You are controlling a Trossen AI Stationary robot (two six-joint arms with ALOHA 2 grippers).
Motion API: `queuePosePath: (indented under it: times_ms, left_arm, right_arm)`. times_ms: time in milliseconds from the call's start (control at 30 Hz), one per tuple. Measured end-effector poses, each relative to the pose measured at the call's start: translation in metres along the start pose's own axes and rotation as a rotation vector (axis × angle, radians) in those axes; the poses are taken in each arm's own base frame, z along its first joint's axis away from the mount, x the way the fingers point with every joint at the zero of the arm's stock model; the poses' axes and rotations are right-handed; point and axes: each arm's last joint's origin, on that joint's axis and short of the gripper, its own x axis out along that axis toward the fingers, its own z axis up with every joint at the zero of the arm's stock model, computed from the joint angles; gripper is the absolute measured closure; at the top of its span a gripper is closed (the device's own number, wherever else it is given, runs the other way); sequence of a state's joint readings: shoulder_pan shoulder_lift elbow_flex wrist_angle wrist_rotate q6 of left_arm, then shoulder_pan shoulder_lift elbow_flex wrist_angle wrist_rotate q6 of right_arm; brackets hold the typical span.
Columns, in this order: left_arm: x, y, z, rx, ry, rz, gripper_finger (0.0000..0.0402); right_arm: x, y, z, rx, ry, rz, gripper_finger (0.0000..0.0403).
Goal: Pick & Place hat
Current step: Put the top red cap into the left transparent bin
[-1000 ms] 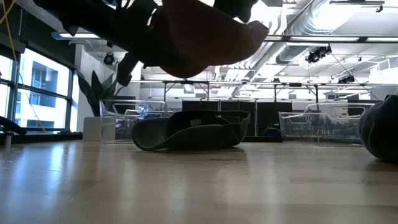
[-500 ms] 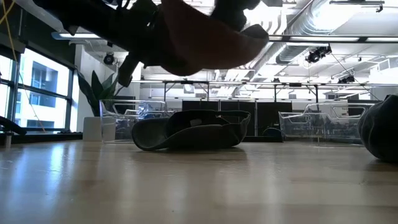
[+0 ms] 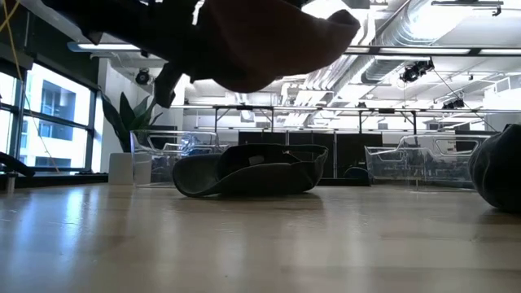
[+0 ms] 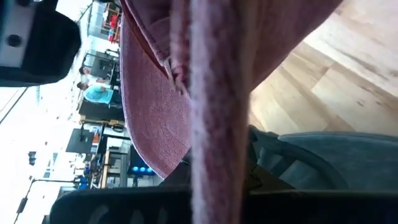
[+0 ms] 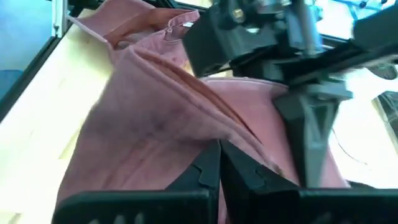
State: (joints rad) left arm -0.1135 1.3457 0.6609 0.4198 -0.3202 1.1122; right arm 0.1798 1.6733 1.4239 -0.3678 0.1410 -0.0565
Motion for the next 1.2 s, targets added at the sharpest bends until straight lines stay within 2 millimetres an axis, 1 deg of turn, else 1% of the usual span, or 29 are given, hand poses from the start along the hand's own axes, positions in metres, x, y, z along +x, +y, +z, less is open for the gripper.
queuePosePath:
  times_ms: [133, 233, 300, 433, 533, 667, 800, 900, 967, 1100, 1200]
  left_arm:
    - [0.0, 0.0, 0.0, -0.001, -0.002, -0.001, 0.0401]
    - [0.0, 0.0, 0.0, -0.018, 0.001, 0.003, 0.0401]
    - [0.0, 0.0, 0.0, -0.022, 0.001, 0.002, 0.0401]
    - [0.0, -0.001, -0.001, -0.047, -0.003, -0.008, 0.0401]
    - [0.0, 0.0, -0.001, -0.1, 0.0, -0.005, 0.0401]
    - [0.0, 0.0, -0.001, -0.206, 0.008, -0.001, 0.0401]
    - [0.0, -0.001, -0.001, -0.306, 0.001, -0.005, 0.0401]
    - [0.0, -0.001, 0.0, -0.362, -0.019, -0.02, 0.0401]
    - [0.0, -0.001, 0.0, -0.402, -0.025, -0.025, 0.0401]
    - [0.001, 0.0, -0.003, -0.447, -0.038, -0.038, 0.0401]
    - [0.003, 0.003, -0.008, -0.491, -0.056, -0.057, 0.0401]
  right_arm:
    - [-0.017, 0.0, -0.003, 0.061, 0.066, -0.004, 0.0397]
    - [-0.021, -0.002, -0.013, 0.125, 0.171, -0.018, 0.0401]
    - [-0.021, -0.005, -0.021, 0.153, 0.252, -0.081, 0.0401]
    - [-0.02, -0.011, -0.036, 0.144, 0.383, -0.288, 0.0399]
    - [-0.024, -0.012, -0.037, 0.1, 0.4, -0.319, 0.0399]
    - [-0.038, -0.004, -0.026, 0.036, 0.319, -0.237, 0.0386]
    - [-0.061, 0.002, -0.014, 0.038, 0.217, -0.089, 0.034]
    - [-0.08, 0.005, -0.008, 0.062, 0.164, 0.02, 0.029]
    - [-0.089, 0.009, -0.007, 0.056, 0.156, 0.072, 0.0256]
    - [-0.094, 0.024, -0.017, -0.089, 0.244, 0.112, 0.0203]
    - [-0.088, 0.036, -0.024, -0.229, 0.31, 0.067, 0.0186]
